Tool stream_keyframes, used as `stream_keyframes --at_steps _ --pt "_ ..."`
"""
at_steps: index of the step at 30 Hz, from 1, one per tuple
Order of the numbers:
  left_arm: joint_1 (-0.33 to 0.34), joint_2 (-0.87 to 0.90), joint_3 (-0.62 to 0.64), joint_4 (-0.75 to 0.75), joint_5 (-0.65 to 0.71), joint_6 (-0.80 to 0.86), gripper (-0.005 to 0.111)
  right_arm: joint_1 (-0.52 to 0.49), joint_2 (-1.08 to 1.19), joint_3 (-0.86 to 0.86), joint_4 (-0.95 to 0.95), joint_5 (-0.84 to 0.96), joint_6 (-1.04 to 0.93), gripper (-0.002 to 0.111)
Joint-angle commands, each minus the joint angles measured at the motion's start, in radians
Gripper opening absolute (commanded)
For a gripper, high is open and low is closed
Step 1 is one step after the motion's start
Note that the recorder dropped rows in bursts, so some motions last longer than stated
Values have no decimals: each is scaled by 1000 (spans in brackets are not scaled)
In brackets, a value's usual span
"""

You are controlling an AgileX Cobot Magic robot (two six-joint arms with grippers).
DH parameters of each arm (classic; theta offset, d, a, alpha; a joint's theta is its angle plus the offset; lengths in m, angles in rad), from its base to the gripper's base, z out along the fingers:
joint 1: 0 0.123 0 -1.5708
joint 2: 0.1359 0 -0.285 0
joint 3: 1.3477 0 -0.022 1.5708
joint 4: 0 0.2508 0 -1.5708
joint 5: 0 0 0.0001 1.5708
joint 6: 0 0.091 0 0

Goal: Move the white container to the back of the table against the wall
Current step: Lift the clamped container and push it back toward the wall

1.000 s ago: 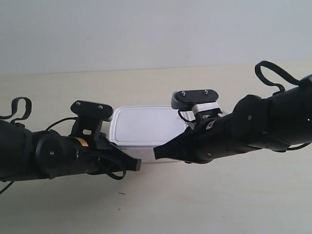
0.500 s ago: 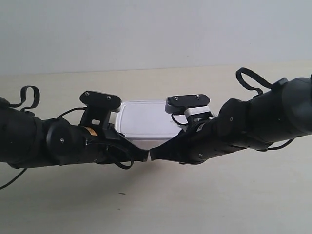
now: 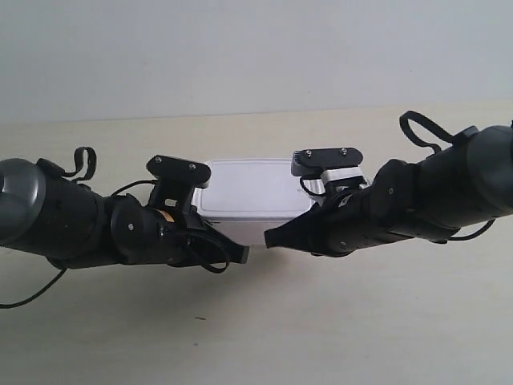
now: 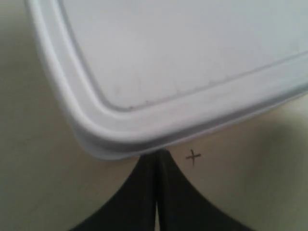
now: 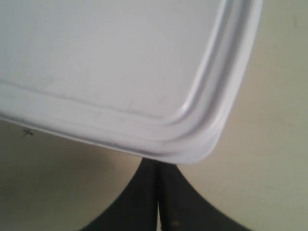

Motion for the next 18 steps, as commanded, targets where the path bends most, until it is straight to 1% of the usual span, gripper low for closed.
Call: stream_keyframes --at_steps 1,5,18 --pt "26 1 -8 10 -41 5 0 -32 12 -48 -13 20 -31 0" --pt "40 2 -13 21 -51 6 0 -32 45 -104 -13 40 -32 0" --pt "54 57 -120 24 -30 32 0 -32 144 -204 -13 28 -32 0"
